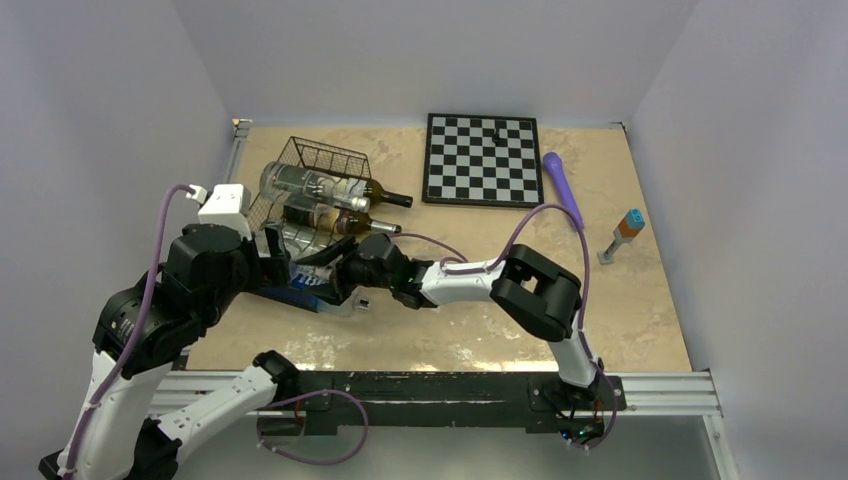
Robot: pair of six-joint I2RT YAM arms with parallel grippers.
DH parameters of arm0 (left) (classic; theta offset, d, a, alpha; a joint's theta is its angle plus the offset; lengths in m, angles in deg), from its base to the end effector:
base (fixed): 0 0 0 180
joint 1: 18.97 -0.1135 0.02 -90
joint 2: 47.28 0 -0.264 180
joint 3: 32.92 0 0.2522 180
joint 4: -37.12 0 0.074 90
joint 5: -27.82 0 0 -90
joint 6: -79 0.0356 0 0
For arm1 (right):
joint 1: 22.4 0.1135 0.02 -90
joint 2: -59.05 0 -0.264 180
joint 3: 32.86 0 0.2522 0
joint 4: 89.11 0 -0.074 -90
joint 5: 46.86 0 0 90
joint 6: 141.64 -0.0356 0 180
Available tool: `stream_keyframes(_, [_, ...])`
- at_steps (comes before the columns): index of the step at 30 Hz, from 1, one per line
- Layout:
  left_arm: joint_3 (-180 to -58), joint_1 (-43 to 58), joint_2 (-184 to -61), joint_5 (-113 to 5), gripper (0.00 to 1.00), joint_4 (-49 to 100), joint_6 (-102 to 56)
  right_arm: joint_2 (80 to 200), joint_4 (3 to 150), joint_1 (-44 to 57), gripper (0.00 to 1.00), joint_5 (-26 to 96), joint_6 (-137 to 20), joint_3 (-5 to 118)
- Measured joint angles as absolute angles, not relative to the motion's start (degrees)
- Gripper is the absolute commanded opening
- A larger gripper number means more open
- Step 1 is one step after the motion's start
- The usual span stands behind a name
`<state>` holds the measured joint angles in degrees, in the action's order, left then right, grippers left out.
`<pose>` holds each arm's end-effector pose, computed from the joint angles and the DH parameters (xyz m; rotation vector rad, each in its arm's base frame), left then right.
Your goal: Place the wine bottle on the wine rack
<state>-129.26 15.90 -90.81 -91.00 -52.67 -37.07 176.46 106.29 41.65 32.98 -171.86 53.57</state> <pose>0.0632 -0.0231 0.4330 -0.1077 2.1239 -0.0664 0.1969 0.4189 0.1888 -0.9684 -2.1523 -1.7790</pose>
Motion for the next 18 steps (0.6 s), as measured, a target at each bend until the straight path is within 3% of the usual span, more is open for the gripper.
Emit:
stream_keyframes(9, [-129.3, 15.9, -90.2, -91.0, 0.92, -52.7, -37.1, 176.3, 106.3, 41.3, 0.77, 32.7, -171.5, 53.9])
stream_keyframes(11, [-129.4, 15.9, -90.1, -91.0, 0.92, -52.7, -37.1, 176.0, 106.1, 41.3, 0.81, 32.7, -170.8, 53.9])
stream_keyframes(14, [-130.1, 15.9, -89.8, -90.8, 0.92, -52.8, -37.0, 174.5, 104.0, 41.3, 0.97, 32.4, -168.5, 53.8])
stream_keyframes(18, [-132.1, 15.9, -89.0, -90.0, 0.93, -52.8, -36.9, 171.1, 99.8, 41.8, 0.98, 31.5, -164.6, 53.1])
